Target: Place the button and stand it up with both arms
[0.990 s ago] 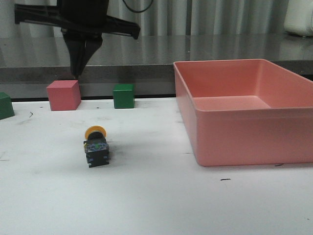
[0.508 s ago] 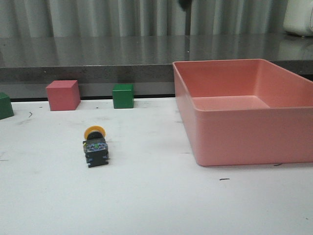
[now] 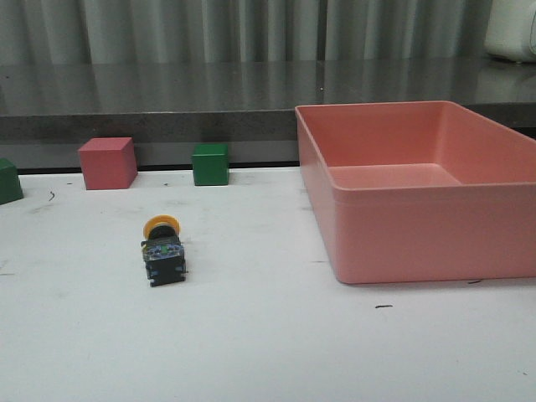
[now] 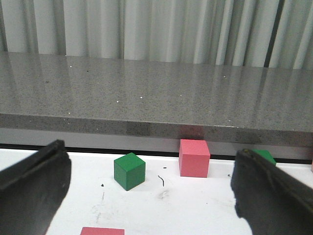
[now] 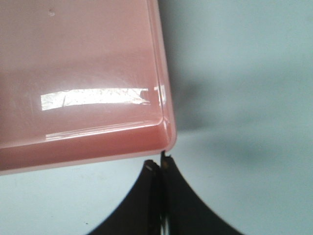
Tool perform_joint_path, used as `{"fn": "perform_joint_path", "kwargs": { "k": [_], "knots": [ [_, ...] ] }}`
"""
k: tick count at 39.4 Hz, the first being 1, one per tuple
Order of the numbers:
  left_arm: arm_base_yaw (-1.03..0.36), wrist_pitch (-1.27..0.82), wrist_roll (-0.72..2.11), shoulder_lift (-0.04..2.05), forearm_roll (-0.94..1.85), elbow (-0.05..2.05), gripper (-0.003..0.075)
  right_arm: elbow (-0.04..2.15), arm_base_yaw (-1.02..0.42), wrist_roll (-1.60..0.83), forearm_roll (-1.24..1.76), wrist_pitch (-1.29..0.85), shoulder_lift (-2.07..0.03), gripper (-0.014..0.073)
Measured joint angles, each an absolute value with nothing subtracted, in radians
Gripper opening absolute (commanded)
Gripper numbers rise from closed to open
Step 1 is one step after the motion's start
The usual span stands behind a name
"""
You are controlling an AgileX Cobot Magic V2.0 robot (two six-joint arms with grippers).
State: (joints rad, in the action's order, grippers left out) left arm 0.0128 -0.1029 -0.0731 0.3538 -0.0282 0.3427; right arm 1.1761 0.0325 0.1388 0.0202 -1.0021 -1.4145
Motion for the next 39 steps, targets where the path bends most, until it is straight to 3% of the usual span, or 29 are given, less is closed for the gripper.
{"fn": "perform_joint_path", "kwargs": {
  "k": [20,29,39],
  "knots": [
    [0.013,-0.103,-0.073,0.354,-0.028,0.343,0.0640,0.543,-0.053,0.049,0.000,-0.318,-0.763,-0.0062],
    [0.013,-0.103,-0.073,0.354,-0.028,0.343,0.0640,0.386,-0.057,0.049,0.000,-0.174,-0.464,-0.0062],
    [0.013,-0.103,-0.073,0.354,-0.028,0.343,0.0640,0.346,-0.057,0.047,-0.005,-0.143,-0.319,-0.0062]
  ]
}}
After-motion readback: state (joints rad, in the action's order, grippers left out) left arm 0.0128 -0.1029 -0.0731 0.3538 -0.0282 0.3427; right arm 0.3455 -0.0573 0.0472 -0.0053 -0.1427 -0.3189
